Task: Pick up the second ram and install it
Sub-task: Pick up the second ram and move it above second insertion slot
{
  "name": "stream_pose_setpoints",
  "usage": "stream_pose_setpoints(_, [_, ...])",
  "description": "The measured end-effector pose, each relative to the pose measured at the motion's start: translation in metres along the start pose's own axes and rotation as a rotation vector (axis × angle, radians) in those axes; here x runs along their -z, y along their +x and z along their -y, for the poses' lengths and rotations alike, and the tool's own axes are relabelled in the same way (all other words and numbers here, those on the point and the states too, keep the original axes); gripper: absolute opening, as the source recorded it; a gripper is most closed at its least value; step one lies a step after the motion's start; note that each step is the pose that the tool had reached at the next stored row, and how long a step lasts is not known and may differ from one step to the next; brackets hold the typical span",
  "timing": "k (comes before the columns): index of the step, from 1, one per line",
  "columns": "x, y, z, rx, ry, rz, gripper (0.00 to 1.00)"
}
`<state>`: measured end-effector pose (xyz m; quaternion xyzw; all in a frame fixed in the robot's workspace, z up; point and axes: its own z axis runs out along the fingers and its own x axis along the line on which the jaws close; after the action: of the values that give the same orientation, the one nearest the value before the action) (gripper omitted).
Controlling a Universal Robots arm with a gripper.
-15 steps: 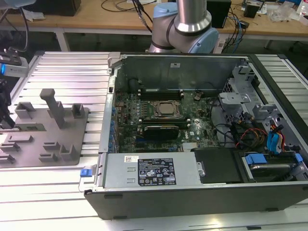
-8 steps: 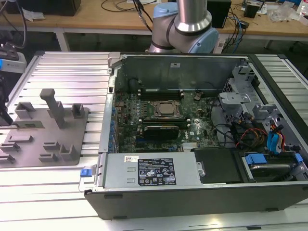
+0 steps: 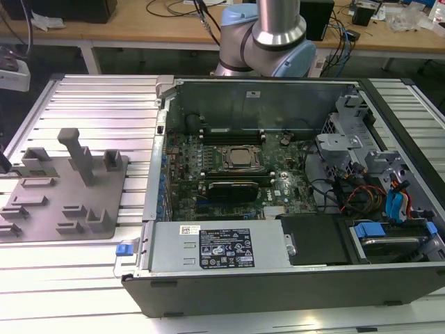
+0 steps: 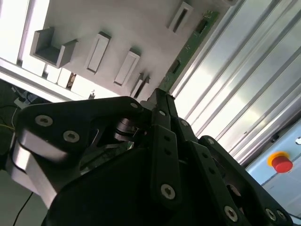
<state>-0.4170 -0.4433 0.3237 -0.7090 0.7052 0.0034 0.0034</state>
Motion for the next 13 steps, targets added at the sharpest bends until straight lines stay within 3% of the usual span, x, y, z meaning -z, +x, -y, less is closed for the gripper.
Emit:
stream_pose_setpoints(3, [0.0073, -0.0001, 0.0, 0.0, 0.0021, 0.0, 0.09])
stream_pose_setpoints(6, [0.0226, -0.0004, 0.0, 0.0, 0.0056, -0.0001, 0.09])
stream_pose_setpoints(9, [0.032, -0.0007, 0.0, 0.0, 0.0071, 0.0, 0.09])
stream_pose_setpoints(13, [0.0389, -0.0008, 0.0, 0.0, 0.0083, 0.0, 0.09])
